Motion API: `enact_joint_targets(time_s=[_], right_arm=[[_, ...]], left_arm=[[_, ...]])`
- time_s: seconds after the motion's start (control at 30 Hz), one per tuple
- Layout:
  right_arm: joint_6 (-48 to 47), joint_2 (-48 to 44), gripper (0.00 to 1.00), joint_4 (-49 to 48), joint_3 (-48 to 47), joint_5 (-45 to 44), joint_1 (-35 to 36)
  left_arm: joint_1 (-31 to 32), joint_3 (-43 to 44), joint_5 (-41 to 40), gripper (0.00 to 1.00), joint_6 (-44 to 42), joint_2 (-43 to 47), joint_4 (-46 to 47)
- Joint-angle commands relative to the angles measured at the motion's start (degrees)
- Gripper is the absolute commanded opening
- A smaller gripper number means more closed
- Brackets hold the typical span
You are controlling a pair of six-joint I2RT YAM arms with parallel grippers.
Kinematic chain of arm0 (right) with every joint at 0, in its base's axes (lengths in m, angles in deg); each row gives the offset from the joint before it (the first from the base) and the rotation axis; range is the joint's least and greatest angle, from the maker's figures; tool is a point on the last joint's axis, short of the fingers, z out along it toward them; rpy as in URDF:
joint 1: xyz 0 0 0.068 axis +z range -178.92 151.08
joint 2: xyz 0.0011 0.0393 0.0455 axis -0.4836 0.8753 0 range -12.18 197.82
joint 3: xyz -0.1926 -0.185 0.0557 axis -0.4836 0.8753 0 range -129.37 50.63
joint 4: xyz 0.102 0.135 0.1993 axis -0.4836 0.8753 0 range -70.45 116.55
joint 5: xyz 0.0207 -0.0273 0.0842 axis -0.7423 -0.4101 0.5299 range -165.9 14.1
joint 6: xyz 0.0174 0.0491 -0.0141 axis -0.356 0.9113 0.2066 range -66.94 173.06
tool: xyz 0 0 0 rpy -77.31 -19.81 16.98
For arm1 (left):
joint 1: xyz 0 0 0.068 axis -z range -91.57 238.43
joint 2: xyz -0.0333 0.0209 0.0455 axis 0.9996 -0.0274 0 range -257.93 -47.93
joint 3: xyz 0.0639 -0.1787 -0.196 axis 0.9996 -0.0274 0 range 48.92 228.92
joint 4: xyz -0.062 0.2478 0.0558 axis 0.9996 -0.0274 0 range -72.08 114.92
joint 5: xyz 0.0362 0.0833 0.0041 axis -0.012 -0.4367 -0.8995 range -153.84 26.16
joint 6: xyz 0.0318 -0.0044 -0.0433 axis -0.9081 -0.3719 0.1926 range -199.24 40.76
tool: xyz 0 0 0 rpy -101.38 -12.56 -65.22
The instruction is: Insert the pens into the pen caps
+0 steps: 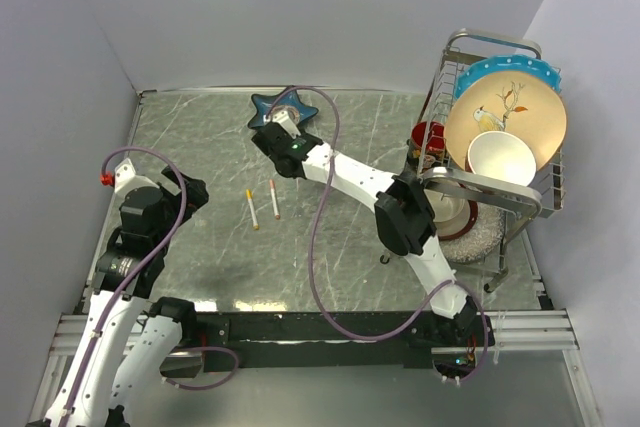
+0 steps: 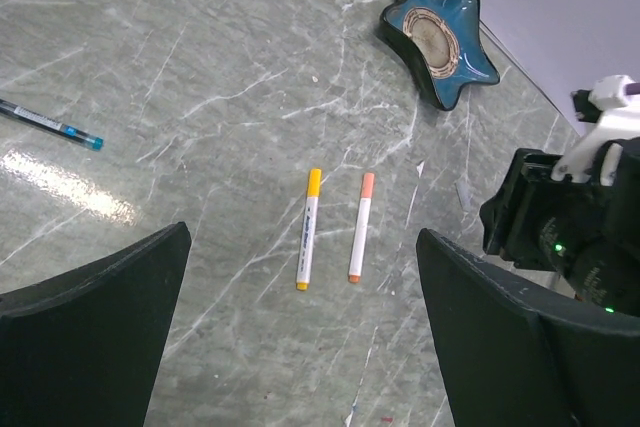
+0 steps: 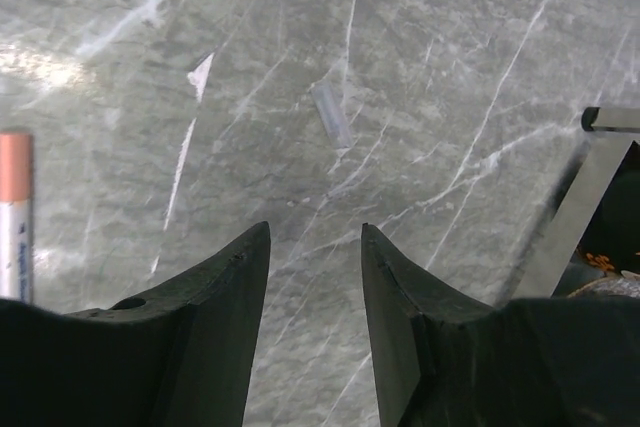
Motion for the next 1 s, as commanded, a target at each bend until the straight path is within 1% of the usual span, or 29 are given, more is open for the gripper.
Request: enact_joint_targets(time_s=[0.0,0.07,0.13,0.17,0.23,0.27,0.33,0.37,0.4,0.47,0.57,0.63,0.77,0.97], right_arm=[[-2.35,3.63,0.46,-1.00,-5.09,-7.56,-1.48],[-3.58,5.04,0.40,-1.26,-6.25,-11.41,-1.49],[-4.99,6.01,0.33,-3.27,-6.08,-13.19,-1.40],[-5.43,6.19,0.27,-3.90,-5.73,-14.33,-1.40],[-6.66,5.67,0.23,-6.69,-3.54,-15.74,-0.96],[-7.19,5.23,0.20,-8.11,-2.31,-16.62,-0.78],[-10.51,3.91,0.18,-12.31,1.12,-19.51,0.09],[-11.66,3.82,0.15,-13.38,1.48,-20.83,0.44],[-12.98,4.25,0.14,-14.27,1.74,-24.15,1.32],[-17.46,4.78,0.10,-17.78,1.92,-26.98,2.20],[-21.95,4.96,0.09,-22.62,3.59,-28.58,4.40],[-21.52,5.40,0.09,-21.06,2.02,-29.71,5.80],[-20.73,5.75,0.09,-19.11,-1.49,-28.84,6.86],[-24.15,7.07,0.09,-22.09,-2.30,-29.63,6.95]], left_arm=[[-0.06,-0.33,0.95,0.99,-0.88,0.89,2.14],[-0.06,-0.33,0.87,0.99,-0.96,0.98,2.05],[0.02,-0.42,0.95,0.99,-1.05,1.07,2.14],[0.02,-0.42,0.95,0.99,-0.96,1.07,2.23],[0.11,-0.42,0.95,0.99,-1.05,1.07,2.14],[0.11,-0.33,0.95,0.99,-0.88,0.98,2.05],[0.11,-0.51,1.04,1.00,-0.88,0.98,2.23],[0.11,-0.51,1.13,0.99,-1.05,0.98,2.23],[0.11,-0.60,1.39,0.99,-0.96,0.89,2.40],[0.11,-0.60,1.65,0.99,-1.23,0.72,2.49],[0.11,-0.51,1.83,0.99,-1.23,0.28,2.40],[0.20,-0.42,1.57,0.99,-1.14,0.45,2.23],[0.11,-0.51,1.39,0.99,-1.05,1.07,2.40],[0.11,-0.51,0.95,0.99,-0.96,1.59,2.32]])
